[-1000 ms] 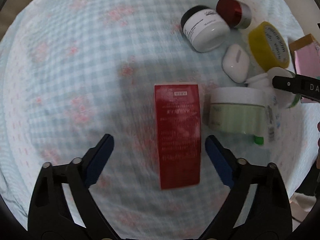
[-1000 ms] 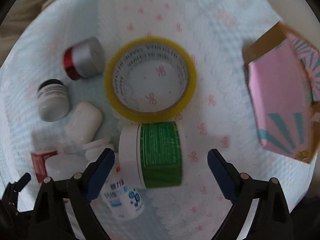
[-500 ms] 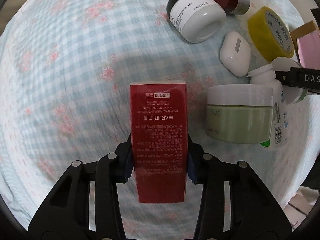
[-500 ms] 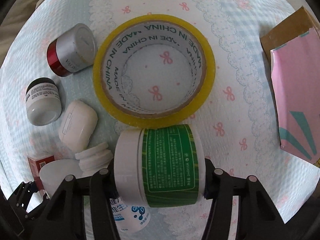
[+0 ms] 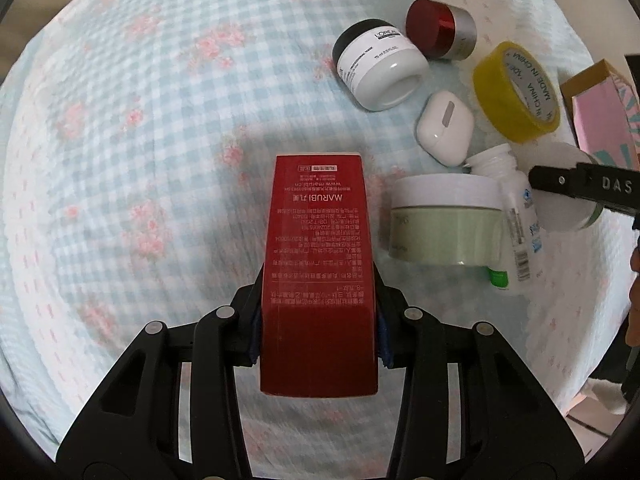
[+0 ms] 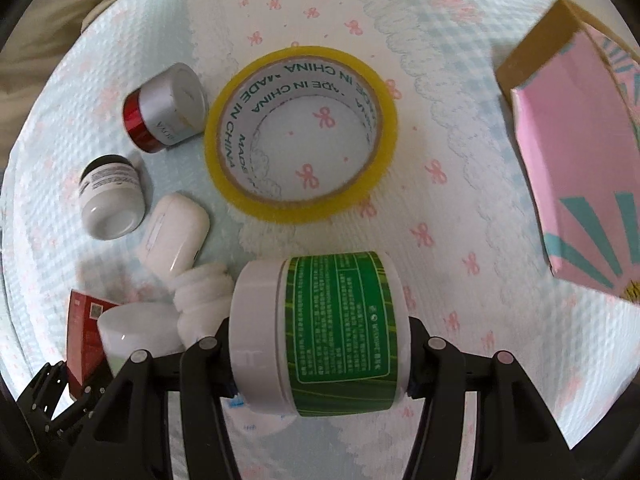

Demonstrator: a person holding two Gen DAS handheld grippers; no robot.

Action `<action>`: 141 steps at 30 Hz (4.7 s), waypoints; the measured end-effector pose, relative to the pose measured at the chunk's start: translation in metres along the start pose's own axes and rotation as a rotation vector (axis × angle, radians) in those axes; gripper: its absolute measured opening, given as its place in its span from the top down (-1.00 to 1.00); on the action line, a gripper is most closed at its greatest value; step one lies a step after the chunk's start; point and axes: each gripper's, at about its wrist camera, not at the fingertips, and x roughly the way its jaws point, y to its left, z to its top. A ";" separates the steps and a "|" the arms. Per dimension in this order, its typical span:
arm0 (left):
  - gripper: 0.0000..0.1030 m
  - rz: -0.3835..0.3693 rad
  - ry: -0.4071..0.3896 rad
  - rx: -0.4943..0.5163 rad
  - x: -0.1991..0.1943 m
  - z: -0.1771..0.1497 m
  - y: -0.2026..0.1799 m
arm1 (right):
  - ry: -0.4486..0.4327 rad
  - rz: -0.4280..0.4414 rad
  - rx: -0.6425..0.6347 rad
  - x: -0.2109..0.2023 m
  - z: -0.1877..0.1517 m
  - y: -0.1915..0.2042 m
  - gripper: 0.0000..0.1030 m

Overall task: Organize rigid objects
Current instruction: 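Carry the red box and green jar into the pink box and release both, then lift both tools away from the pink box back toward the objects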

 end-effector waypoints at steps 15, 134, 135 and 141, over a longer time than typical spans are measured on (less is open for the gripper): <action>0.27 -0.014 -0.129 -0.049 -0.069 -0.045 0.013 | -0.096 0.032 0.003 -0.066 -0.065 -0.021 -0.02; -0.99 0.078 -0.329 0.089 -0.243 -0.037 -0.324 | -0.420 -0.016 -0.335 -0.302 -0.045 -0.259 -1.00; -0.99 0.077 -0.333 0.076 -0.244 -0.043 -0.313 | -0.423 -0.012 -0.334 -0.304 -0.051 -0.252 -1.00; -0.99 0.079 -0.349 0.012 -0.252 -0.078 -0.233 | -0.436 0.053 -0.342 -0.307 -0.088 -0.197 -1.00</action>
